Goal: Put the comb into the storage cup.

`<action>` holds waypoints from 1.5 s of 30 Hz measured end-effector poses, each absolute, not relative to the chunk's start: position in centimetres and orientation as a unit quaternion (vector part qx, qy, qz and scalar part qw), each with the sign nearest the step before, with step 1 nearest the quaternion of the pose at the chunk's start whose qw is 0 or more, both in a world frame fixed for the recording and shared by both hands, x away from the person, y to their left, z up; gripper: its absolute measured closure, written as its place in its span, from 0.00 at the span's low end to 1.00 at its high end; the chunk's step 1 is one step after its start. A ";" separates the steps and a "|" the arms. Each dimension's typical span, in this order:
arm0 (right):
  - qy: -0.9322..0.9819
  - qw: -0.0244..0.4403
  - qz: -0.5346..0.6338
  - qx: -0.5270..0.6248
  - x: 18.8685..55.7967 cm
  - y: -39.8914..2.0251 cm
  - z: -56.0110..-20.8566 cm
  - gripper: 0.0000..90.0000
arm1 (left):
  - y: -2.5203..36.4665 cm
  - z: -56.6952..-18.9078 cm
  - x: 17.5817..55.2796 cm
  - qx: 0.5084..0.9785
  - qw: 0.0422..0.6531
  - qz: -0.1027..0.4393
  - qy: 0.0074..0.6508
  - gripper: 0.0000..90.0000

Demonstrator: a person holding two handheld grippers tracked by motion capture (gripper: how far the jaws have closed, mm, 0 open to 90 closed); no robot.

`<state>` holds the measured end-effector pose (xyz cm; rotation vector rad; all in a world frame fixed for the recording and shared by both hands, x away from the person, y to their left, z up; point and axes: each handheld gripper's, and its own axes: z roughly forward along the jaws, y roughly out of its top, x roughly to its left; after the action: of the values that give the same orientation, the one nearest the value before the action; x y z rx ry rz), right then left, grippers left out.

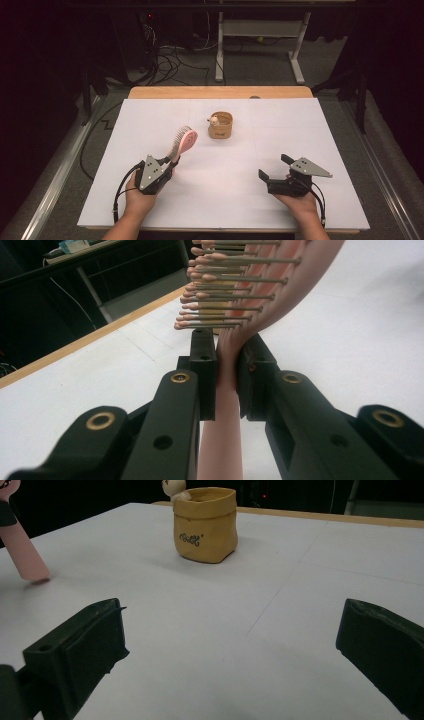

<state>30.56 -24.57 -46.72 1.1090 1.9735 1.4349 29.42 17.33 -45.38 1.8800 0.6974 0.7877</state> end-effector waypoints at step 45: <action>0.726 0.193 0.559 0.350 30.0 -19.3 -45.4 0.00 | 15.1 -45.1 28.6 0.771 0.482 0.322 0.265 0.89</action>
<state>30.03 -19.33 -45.45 0.9809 2.0378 1.5685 28.61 15.14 -45.13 1.8792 0.6455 0.7846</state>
